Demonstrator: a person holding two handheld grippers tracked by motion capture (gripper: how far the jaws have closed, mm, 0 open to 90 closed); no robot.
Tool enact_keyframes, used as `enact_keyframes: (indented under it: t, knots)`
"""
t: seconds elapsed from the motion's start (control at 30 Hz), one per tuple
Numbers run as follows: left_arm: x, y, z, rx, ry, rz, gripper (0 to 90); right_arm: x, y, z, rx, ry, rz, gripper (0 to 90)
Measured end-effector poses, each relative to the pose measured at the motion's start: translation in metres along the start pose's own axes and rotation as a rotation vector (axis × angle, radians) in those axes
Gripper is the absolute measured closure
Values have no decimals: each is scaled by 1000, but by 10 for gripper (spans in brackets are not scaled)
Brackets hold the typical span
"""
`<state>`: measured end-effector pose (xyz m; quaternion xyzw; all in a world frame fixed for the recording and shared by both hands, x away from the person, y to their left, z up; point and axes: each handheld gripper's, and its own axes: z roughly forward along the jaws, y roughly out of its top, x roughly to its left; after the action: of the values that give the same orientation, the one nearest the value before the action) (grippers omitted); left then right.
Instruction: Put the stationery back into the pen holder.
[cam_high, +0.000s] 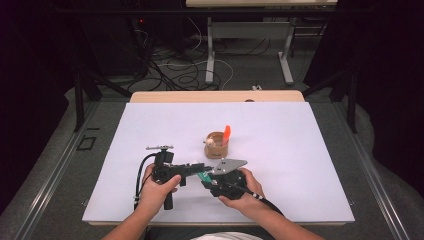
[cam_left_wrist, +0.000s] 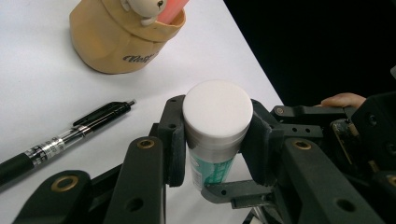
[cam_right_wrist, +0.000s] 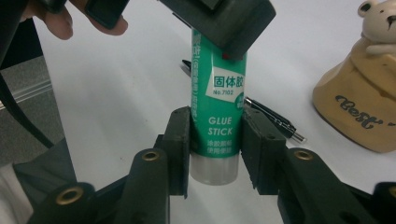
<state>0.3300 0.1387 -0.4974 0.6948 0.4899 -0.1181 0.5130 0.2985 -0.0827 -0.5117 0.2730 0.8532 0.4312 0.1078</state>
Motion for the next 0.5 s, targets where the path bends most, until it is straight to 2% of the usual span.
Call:
enact_keyframes:
  t: [0.17, 0.23, 0.27, 0.3, 0.43, 0.5]
  knots:
    - [1, 0, -1, -7, 13, -2, 647, 0, -2, 4, 8, -3, -9, 562]
    - [2, 1, -1, -12, 17, 2, 647, 0, -2, 4, 26, 3, -9, 539]
    - [2, 1, -2, -7, 16, 2, 647, -1, -2, 6, 17, 4, -17, 524]
    - [2, 1, -2, -6, 18, -4, 647, -1, -2, 6, 24, 2, -8, 513]
    - [3, 2, -4, -17, 32, 11, 647, -4, -3, 7, 40, 7, -18, 487]
    - [4, 2, -5, -27, 43, 18, 647, -4, -3, 6, 47, 3, -6, 471]
